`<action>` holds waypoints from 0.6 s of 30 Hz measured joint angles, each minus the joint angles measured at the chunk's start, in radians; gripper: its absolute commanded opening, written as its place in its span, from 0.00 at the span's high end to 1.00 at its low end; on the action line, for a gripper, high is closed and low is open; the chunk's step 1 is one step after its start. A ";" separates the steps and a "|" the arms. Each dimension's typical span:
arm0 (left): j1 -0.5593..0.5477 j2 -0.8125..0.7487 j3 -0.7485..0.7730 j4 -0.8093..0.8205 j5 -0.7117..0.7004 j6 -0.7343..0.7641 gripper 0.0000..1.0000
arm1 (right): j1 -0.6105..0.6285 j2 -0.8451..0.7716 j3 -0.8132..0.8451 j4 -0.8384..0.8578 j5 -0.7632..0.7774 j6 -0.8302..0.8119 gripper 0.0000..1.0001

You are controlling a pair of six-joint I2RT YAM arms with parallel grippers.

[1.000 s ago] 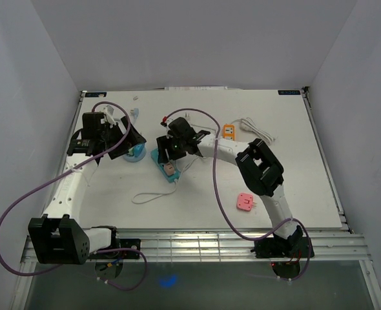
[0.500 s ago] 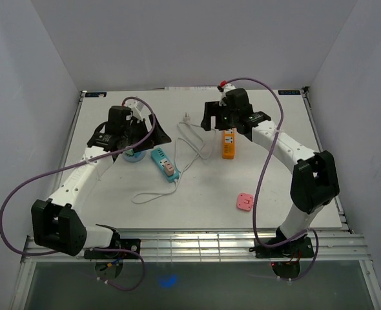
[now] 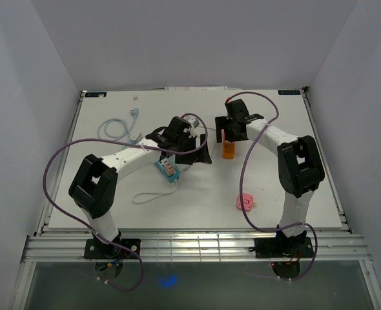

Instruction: Insert the plug

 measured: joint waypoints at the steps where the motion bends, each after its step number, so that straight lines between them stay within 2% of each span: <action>1: -0.008 0.026 0.000 0.011 0.000 -0.010 0.03 | -0.002 0.010 0.002 0.000 0.005 0.000 0.12; 4: -0.012 0.090 0.003 0.027 -0.012 -0.032 0.03 | -0.006 0.042 0.010 -0.001 0.023 -0.001 0.14; 8: -0.008 0.164 0.048 0.030 -0.034 -0.043 0.04 | -0.012 0.071 0.012 -0.002 0.037 -0.003 0.25; 12: -0.007 0.220 0.114 0.031 -0.074 -0.040 0.06 | -0.021 0.089 0.010 0.003 0.019 -0.003 0.60; 18: -0.016 0.261 0.194 0.026 -0.164 0.016 0.09 | -0.044 0.010 -0.119 0.091 -0.020 -0.005 0.67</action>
